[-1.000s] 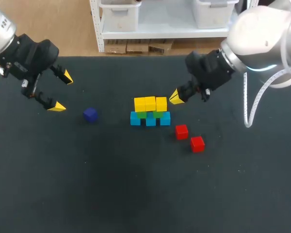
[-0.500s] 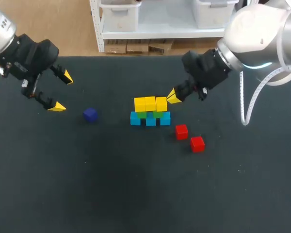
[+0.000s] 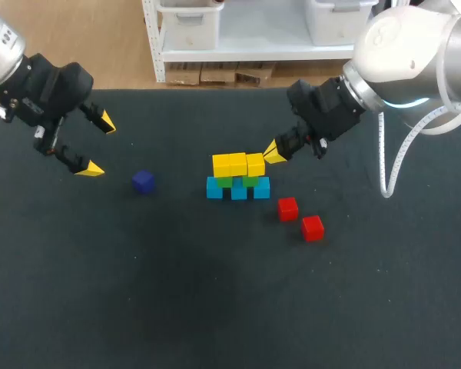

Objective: Place the blue cubes, place green cubes on the blue cubes, place the yellow cubes on the green cubes, then place the red cubes on the yellow cubes, and place purple cube on the red cubes.

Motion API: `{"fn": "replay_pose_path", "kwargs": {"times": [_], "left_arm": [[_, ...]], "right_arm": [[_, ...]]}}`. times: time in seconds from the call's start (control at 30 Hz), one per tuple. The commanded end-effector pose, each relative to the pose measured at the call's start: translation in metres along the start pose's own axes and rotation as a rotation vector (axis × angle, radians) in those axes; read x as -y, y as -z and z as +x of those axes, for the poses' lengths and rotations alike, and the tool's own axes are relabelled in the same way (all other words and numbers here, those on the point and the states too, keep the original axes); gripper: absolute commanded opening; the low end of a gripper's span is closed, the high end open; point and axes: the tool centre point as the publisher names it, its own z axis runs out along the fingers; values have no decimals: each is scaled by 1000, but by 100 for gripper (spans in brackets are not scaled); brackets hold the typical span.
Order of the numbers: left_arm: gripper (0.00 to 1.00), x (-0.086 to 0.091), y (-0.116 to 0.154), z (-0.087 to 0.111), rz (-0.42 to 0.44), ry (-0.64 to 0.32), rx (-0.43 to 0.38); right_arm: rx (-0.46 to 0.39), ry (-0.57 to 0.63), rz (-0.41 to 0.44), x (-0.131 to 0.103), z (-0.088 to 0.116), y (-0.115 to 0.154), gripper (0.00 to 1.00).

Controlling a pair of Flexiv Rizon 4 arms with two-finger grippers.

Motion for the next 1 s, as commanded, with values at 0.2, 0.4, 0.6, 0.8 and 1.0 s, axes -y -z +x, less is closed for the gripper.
{"fn": "replay_pose_path", "kwargs": {"times": [0.2, 0.4, 0.6, 0.8, 1.0], "left_arm": [[100, -1, -1, 1, 1, -4, 3], [100, -1, -1, 1, 1, -4, 3], [100, -1, -1, 1, 1, -4, 3], [100, -1, -1, 1, 1, -4, 3], [100, -1, -1, 1, 1, -4, 3]], "right_arm": [[-7, -10, 4, -3, 2, 5, 0], [-9, -21, 3, -8, 4, 5, 0], [-5, -24, -3, -12, 2, 2, 0], [-2, -21, -10, -14, 1, 0, 0], [-2, -18, -11, -13, 1, 0, 0]]}}
